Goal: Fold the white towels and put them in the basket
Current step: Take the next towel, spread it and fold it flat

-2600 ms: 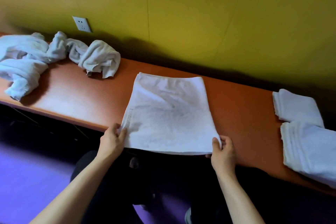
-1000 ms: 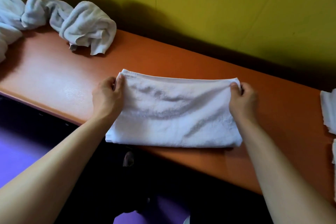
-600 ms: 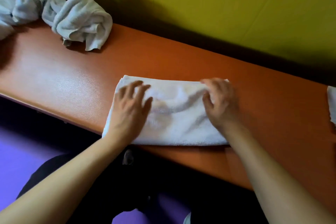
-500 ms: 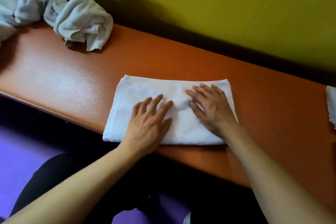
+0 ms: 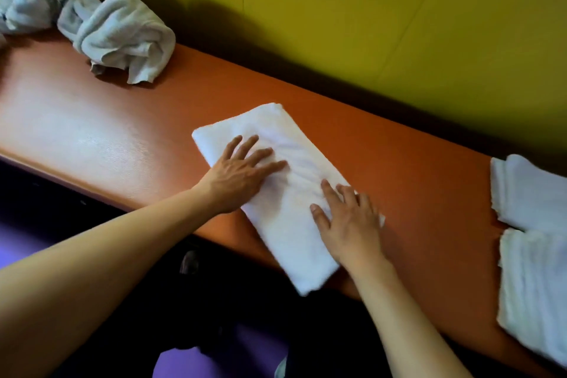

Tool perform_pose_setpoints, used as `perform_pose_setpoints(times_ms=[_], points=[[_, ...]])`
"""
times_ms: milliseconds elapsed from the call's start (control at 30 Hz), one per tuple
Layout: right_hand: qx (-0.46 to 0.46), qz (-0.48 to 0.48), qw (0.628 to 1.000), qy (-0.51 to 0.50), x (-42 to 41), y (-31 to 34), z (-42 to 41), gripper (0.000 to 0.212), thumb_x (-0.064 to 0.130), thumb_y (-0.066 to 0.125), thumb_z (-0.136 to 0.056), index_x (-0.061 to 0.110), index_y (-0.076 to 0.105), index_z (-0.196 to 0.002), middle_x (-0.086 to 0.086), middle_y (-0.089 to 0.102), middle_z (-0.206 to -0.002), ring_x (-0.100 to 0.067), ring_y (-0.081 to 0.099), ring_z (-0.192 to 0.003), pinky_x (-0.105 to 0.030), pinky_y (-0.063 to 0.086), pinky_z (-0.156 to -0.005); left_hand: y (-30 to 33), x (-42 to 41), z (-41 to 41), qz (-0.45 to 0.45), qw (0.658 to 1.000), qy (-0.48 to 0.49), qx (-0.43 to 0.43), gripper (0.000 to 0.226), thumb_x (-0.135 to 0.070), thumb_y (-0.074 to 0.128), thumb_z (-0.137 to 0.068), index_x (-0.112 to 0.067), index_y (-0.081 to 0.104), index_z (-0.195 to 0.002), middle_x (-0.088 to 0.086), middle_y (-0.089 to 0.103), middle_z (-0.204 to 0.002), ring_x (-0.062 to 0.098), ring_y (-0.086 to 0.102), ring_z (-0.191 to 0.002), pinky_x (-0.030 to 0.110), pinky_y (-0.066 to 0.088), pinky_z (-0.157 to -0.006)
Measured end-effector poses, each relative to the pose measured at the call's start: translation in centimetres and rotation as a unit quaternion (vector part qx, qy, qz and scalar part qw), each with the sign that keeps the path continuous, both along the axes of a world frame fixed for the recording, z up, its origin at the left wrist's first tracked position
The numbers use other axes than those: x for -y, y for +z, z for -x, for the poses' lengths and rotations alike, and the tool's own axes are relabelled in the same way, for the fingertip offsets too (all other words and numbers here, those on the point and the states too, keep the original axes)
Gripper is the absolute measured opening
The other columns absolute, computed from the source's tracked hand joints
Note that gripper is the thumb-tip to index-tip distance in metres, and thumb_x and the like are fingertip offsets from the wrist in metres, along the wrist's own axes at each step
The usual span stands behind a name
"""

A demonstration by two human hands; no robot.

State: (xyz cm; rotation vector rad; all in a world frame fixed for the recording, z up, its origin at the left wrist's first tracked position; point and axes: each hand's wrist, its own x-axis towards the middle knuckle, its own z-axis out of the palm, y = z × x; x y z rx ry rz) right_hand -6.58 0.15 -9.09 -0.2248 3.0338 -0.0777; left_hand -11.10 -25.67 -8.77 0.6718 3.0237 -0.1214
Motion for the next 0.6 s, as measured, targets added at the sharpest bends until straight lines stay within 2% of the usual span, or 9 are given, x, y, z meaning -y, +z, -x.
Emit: perform_pose_setpoints(times_ms=[67, 133, 267, 367, 467, 533, 600], points=[[-0.009, 0.003, 1.000, -0.010, 0.4, 0.4, -1.5, 0.064, 0.060, 0.031, -0.098, 0.029, 0.034, -0.154, -0.004, 0.049, -0.137, -0.030, 0.044, -0.117, -0.045, 0.037, -0.100, 0.2, -1.1, 0.5, -0.003, 0.999, 0.036, -0.025, 0.052, -0.024, 0.036, -0.105, -0.031, 0.026, -0.157, 0.004, 0.031, -0.160, 0.037, 0.015, -0.152, 0.050, 0.007, -0.123], [-0.003, 0.006, 1.000, -0.014, 0.6, 0.6, -2.9, 0.064, 0.058, 0.033, -0.098, 0.026, 0.036, -0.153, -0.006, 0.050, -0.128, -0.028, 0.045, -0.112, -0.044, 0.036, -0.098, 0.2, -2.2, 0.9, -0.017, 0.996, 0.077, -0.042, 0.045, -0.018, 0.041, -0.103, -0.025, 0.039, -0.147, 0.007, 0.040, -0.151, 0.037, 0.029, -0.144, 0.047, 0.018, -0.118], [0.011, 0.020, 1.000, -0.022, 1.5, 0.7, -4.7, 0.066, 0.053, 0.039, -0.097, 0.020, 0.033, -0.154, -0.010, 0.047, -0.129, -0.029, 0.044, -0.117, -0.044, 0.033, -0.102, 0.7, -3.7, 0.8, -0.067, 0.986, 0.138, -0.066, 0.040, -0.015, 0.051, -0.098, -0.018, 0.047, -0.138, 0.011, 0.048, -0.140, 0.037, 0.045, -0.124, 0.043, 0.033, -0.102], [0.013, 0.025, 0.999, -0.030, 1.8, 0.6, -4.7, 0.066, 0.051, 0.040, -0.098, 0.018, 0.032, -0.154, -0.011, 0.045, -0.131, -0.030, 0.043, -0.118, -0.043, 0.035, -0.103, 1.2, -4.1, -1.8, -0.115, 0.983, 0.105, -0.096, 0.038, -0.014, 0.057, -0.095, -0.015, 0.056, -0.133, 0.013, 0.053, -0.130, 0.038, 0.052, -0.109, 0.044, 0.038, -0.092], [0.013, 0.031, 0.999, -0.040, 2.0, 0.6, -4.5, 0.065, 0.051, 0.043, -0.098, 0.017, 0.035, -0.152, -0.012, 0.045, -0.132, -0.031, 0.044, -0.118, -0.042, 0.036, -0.102, 1.0, -4.8, -6.8, -0.161, 0.977, 0.009, -0.136, 0.030, -0.020, 0.066, -0.087, -0.012, 0.067, -0.116, 0.012, 0.061, -0.112, 0.035, 0.057, -0.091, 0.044, 0.043, -0.082], [0.006, 0.042, 0.998, -0.043, 2.3, 0.6, -4.7, 0.065, 0.050, 0.045, -0.097, 0.016, 0.036, -0.152, -0.013, 0.046, -0.131, -0.031, 0.045, -0.117, -0.042, 0.038, -0.099, 0.1, -5.0, -10.2, -0.163, 0.975, -0.009, -0.148, 0.028, -0.031, 0.063, -0.086, -0.013, 0.066, -0.106, 0.009, 0.061, -0.104, 0.033, 0.057, -0.086, 0.044, 0.042, -0.081], [-0.003, 0.040, 0.998, -0.043, 2.2, 0.5, -4.8, 0.064, 0.050, 0.044, -0.097, 0.017, 0.037, -0.151, -0.012, 0.047, -0.130, -0.031, 0.046, -0.115, -0.042, 0.039, -0.096, -0.7, -4.9, -13.0, -0.141, 0.986, 0.001, -0.094, 0.044, -0.052, 0.059, -0.083, -0.014, 0.063, -0.106, 0.007, 0.060, -0.106, 0.033, 0.058, -0.091, 0.045, 0.043, -0.086]])
